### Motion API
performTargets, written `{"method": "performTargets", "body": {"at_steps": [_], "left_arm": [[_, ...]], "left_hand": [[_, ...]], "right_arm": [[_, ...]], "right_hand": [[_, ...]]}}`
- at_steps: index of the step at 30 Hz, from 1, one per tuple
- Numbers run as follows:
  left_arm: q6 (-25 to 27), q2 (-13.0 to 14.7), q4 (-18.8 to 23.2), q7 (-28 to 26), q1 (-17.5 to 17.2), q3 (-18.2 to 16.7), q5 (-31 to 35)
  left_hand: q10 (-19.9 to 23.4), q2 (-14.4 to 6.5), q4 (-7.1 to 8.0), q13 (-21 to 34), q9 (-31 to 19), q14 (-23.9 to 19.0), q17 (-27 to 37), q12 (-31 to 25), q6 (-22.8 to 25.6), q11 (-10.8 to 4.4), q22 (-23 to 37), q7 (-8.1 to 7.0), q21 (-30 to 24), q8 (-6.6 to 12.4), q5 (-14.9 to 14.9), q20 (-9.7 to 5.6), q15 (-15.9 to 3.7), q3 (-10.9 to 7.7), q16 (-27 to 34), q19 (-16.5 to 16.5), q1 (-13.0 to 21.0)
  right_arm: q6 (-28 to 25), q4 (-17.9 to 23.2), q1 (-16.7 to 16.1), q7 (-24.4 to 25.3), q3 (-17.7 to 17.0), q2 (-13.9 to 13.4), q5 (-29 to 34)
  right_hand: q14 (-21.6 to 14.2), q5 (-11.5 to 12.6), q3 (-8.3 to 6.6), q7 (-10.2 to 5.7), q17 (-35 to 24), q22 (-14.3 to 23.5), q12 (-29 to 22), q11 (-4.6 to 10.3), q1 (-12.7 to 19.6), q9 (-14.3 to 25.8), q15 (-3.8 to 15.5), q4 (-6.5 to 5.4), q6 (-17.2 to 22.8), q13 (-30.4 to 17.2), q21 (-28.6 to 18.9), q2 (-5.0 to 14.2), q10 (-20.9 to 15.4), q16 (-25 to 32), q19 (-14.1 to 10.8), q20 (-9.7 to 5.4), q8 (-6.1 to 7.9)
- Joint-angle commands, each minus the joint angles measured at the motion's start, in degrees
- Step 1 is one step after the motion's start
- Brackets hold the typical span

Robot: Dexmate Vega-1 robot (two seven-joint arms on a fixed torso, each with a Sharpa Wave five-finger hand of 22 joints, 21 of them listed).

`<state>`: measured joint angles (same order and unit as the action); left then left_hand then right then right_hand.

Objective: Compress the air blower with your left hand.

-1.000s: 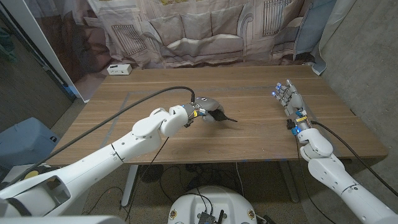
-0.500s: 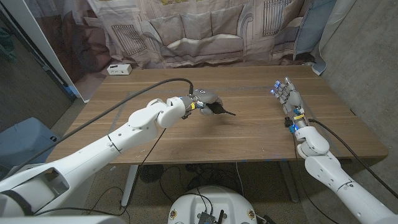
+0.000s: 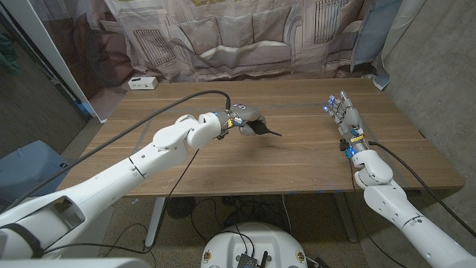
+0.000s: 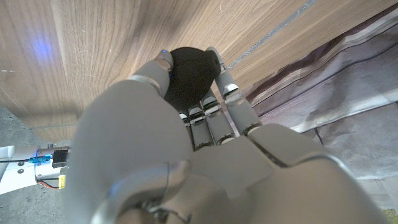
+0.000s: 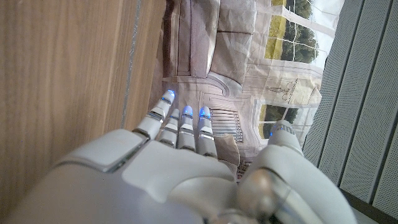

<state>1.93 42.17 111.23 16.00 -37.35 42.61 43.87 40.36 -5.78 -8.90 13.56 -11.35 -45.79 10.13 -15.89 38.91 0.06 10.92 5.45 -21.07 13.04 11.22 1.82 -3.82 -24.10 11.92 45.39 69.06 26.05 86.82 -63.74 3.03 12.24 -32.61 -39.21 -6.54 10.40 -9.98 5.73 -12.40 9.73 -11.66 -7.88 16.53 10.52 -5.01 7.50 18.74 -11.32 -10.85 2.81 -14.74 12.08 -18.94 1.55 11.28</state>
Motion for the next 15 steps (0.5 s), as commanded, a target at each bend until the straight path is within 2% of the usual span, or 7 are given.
{"method": "performTargets", "body": {"at_steps": [1,6,12,15], "left_arm": [[-0.8,-0.8,-1.6,0.8,0.7,0.2,-3.1],[-0.7,-1.2,-1.9,1.4,1.1,0.7,-3.9],[-1.3,-1.5,-2.8,1.8,1.6,1.1,-5.3],[-1.1,-1.7,-3.1,1.7,1.7,1.2,-5.6]], "left_hand": [[2.2,-1.5,-0.28,0.3,-0.1,-1.4,0.1,-0.6,3.3,0.04,-0.2,-0.54,-0.9,1.01,-0.1,-0.05,-0.33,-1.28,0.2,1.8,0.8],[5.7,-2.5,-0.84,0.4,0.0,-5.1,0.1,-1.3,7.3,-0.73,-0.4,-0.76,-2.3,1.62,0.0,-0.59,-1.61,-3.22,0.7,5.4,2.4],[11.2,-2.2,-1.01,1.4,0.0,-13.1,0.1,-2.8,13.1,-2.04,-0.3,-0.84,-5.0,2.28,-0.1,-2.87,-4.41,-5.37,1.9,11.1,3.3],[12.3,-2.0,-1.26,1.9,0.0,-15.7,0.2,-3.0,14.3,-2.19,-0.2,-0.53,-6.2,2.31,-0.2,-3.69,-5.24,-5.86,2.4,13.4,4.0]], "right_arm": [[-0.5,0.2,-0.4,0.1,0.1,-0.1,-0.2],[-0.9,0.5,-0.6,0.3,0.1,-0.3,-0.3],[-1.2,0.8,-1.0,0.4,0.0,-0.6,-0.4],[-1.3,0.8,-1.0,0.4,-0.1,-0.6,-0.5]], "right_hand": [[-0.4,0.0,0.20,-0.27,-0.1,0.2,-0.3,-0.24,0.3,0.3,0.18,0.04,0.4,-0.1,-0.4,0.40,-0.5,0.2,-0.3,0.11,0.06],[-0.4,0.0,0.22,-0.23,-0.1,0.2,-0.3,-0.14,0.2,0.3,0.21,0.04,0.5,-0.1,-0.4,0.39,-0.5,0.2,-0.3,0.15,0.07],[-0.5,0.0,0.25,-0.22,-0.1,0.2,-0.3,-0.04,0.2,0.3,0.24,0.02,0.5,-0.1,-0.4,0.38,-0.6,0.2,-0.3,0.18,0.07],[-0.5,0.0,0.26,-0.25,-0.1,0.2,-0.3,-0.08,0.2,0.3,0.21,0.02,0.5,-0.1,-0.4,0.38,-0.6,0.2,-0.3,0.16,0.07]]}}
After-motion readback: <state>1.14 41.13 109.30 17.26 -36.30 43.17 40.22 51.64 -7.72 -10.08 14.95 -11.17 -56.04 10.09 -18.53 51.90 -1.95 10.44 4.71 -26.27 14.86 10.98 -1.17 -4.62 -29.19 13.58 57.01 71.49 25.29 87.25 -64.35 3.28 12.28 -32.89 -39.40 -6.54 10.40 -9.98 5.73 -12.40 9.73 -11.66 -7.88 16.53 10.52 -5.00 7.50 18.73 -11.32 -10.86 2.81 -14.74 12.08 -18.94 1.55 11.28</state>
